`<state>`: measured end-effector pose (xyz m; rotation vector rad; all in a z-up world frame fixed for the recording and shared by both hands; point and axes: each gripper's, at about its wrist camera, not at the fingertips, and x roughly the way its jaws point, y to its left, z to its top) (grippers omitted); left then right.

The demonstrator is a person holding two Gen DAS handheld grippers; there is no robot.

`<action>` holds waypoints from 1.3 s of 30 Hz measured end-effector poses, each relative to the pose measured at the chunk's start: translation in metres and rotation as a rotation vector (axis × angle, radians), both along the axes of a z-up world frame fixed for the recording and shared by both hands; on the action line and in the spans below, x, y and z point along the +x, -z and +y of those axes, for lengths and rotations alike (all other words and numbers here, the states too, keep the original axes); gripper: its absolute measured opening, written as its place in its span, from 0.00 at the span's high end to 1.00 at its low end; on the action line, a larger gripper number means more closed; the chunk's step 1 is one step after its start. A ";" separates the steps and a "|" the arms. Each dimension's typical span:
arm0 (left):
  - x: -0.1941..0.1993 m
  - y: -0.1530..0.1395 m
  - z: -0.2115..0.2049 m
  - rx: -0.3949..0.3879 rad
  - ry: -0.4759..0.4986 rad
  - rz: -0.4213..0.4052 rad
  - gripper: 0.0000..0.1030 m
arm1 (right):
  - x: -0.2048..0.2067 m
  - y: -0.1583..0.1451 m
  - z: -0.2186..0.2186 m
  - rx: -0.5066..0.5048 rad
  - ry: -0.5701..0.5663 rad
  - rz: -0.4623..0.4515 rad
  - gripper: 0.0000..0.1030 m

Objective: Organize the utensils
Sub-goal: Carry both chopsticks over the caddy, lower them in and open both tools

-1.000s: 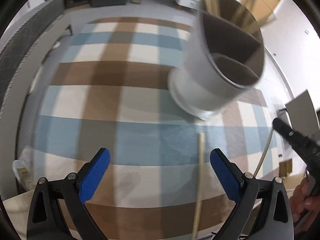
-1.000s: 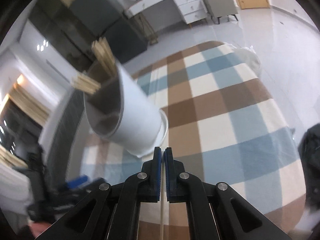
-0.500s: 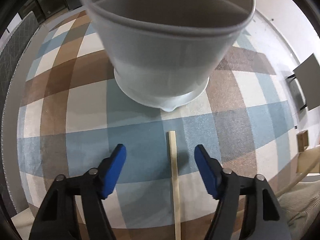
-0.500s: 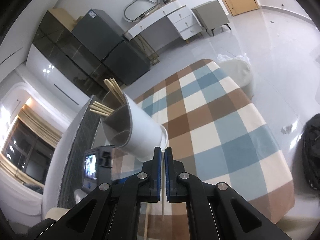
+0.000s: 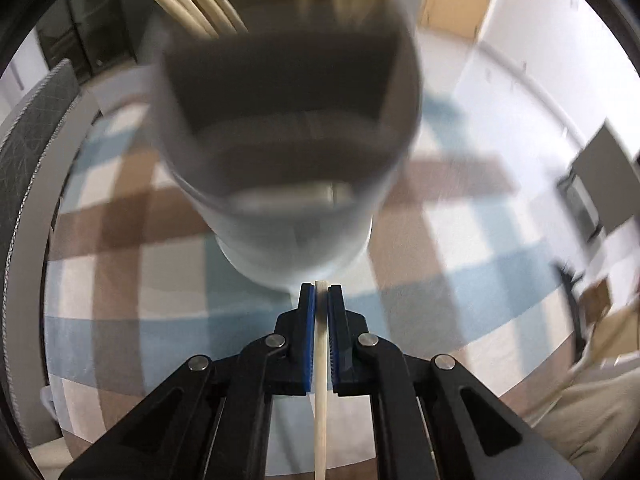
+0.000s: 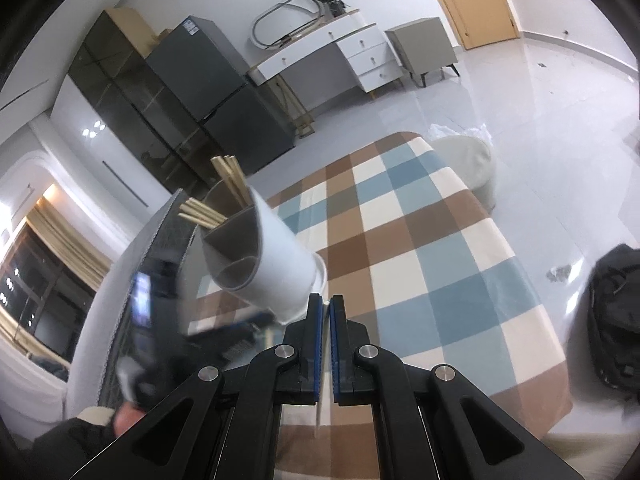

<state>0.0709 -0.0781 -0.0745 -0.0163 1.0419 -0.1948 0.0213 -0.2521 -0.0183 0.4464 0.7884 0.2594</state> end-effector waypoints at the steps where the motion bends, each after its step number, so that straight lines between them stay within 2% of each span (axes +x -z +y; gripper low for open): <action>1: -0.005 -0.014 0.006 -0.027 -0.010 -0.042 0.98 | -0.002 -0.004 0.004 -0.016 -0.007 -0.016 0.97; 5: -0.020 -0.054 0.021 -0.100 -0.014 -0.167 0.98 | -0.010 -0.021 0.025 -0.093 -0.053 -0.096 0.97; 7: -0.032 -0.068 0.022 -0.082 0.008 -0.213 0.98 | -0.012 -0.027 0.038 -0.136 -0.078 -0.126 0.98; 12: -0.042 -0.089 0.020 -0.084 0.039 -0.256 0.98 | -0.015 -0.040 0.066 -0.211 -0.119 -0.179 0.98; 18: -0.042 -0.098 0.038 -0.106 0.068 -0.273 0.99 | -0.019 -0.055 0.074 -0.227 -0.113 -0.207 0.98; 24: -0.048 -0.134 0.047 -0.130 0.091 -0.319 0.99 | -0.014 -0.090 0.081 -0.248 -0.112 -0.268 0.98; 33: -0.018 -0.208 0.071 -0.224 0.074 -0.407 0.99 | 0.029 -0.166 0.097 -0.244 -0.117 -0.396 0.98; 39: 0.021 -0.226 0.080 -0.226 0.043 -0.450 0.99 | 0.069 -0.189 0.114 -0.255 -0.127 -0.440 0.98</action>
